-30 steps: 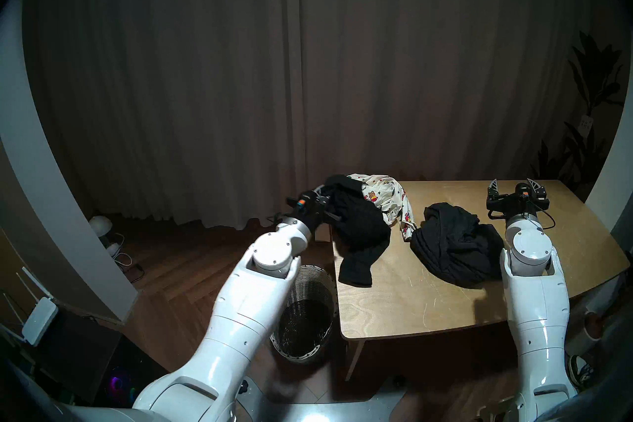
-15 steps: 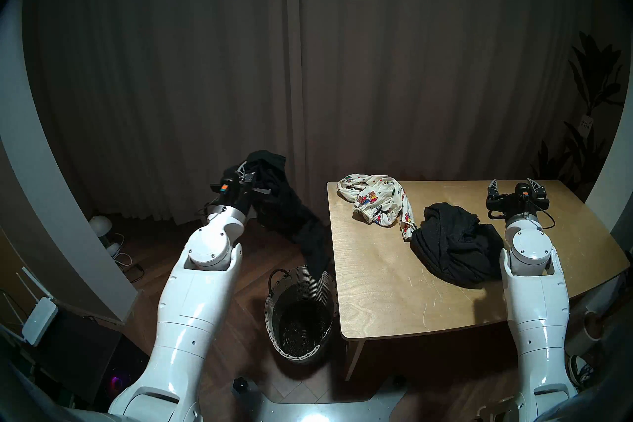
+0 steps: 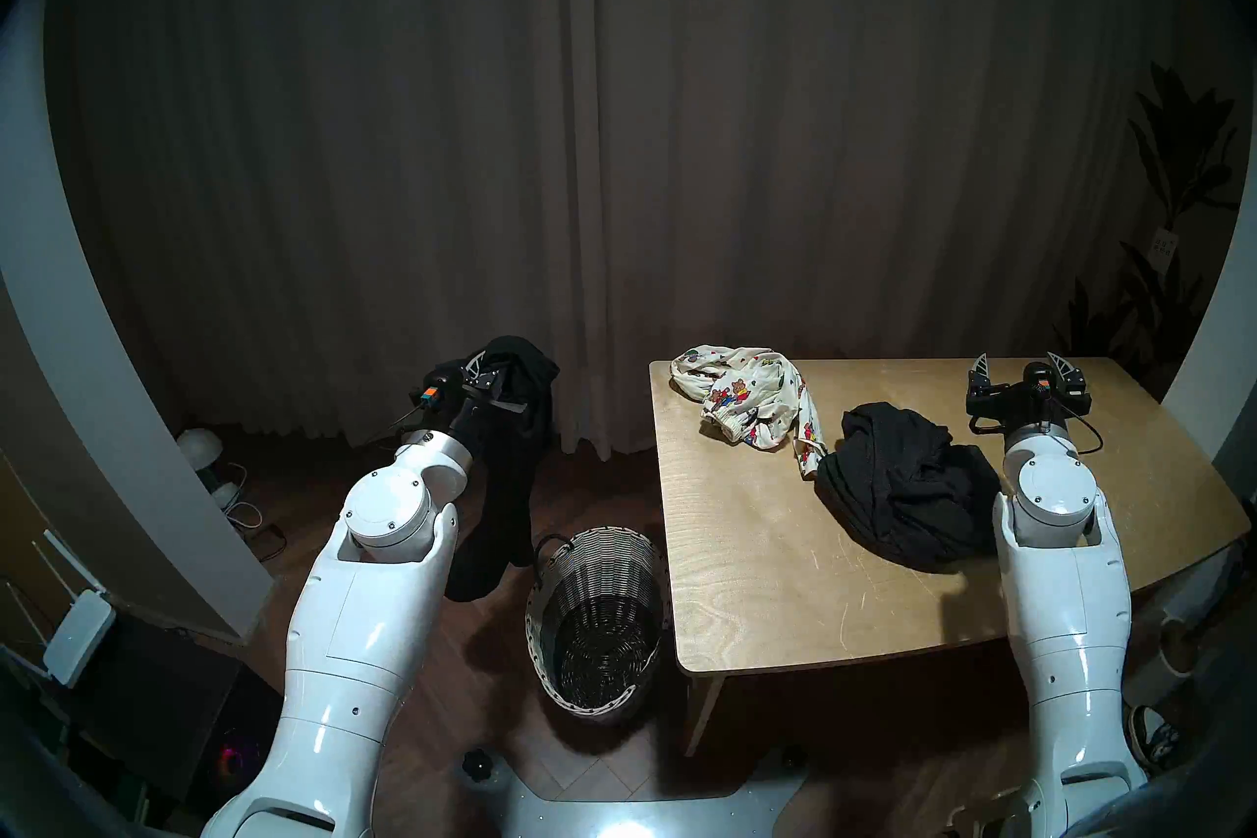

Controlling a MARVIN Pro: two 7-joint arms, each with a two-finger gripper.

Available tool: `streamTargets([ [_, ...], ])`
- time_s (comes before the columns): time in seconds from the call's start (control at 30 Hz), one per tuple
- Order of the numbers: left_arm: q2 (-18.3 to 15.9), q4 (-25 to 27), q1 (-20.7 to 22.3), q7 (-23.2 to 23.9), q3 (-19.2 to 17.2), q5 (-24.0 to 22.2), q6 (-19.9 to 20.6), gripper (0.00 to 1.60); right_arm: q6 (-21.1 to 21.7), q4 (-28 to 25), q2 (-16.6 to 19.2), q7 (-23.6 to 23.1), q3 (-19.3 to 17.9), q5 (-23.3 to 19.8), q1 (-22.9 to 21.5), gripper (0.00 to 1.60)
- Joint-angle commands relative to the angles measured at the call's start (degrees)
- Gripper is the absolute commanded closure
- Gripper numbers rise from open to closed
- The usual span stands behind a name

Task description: Toss clothes into the laundry hamper

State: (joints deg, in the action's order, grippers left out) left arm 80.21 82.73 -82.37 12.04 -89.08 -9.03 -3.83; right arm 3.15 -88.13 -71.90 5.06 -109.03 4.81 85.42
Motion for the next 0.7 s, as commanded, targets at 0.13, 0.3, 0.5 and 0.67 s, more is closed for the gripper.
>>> streamTargets([
  [0.13, -0.4, -11.9, 7.8, -0.8, -1.1, 0.5, -0.5, 1.60, -0.6, -1.3, 0.3, -0.1, -0.1, -0.1, -0.5, 0.00],
  [0.3, 0.7, -10.4, 8.7, -0.4, -0.6, 0.0, -1.5, 1.60, -0.5, -1.2, 0.4, 0.0, -0.1, -0.1, -0.6, 0.00],
  [0.5, 1.0, -5.4, 11.5, 0.4, -0.9, -0.8, -5.0, 1.60, -0.4, -0.9, 0.4, 0.1, 0.0, 0.0, -0.7, 0.00],
  [0.67, 1.7, -2.6, 13.3, 1.9, -0.6, -1.6, -8.8, 1.60, -0.4, -0.8, 0.4, 0.2, 0.1, 0.0, -0.7, 0.00],
])
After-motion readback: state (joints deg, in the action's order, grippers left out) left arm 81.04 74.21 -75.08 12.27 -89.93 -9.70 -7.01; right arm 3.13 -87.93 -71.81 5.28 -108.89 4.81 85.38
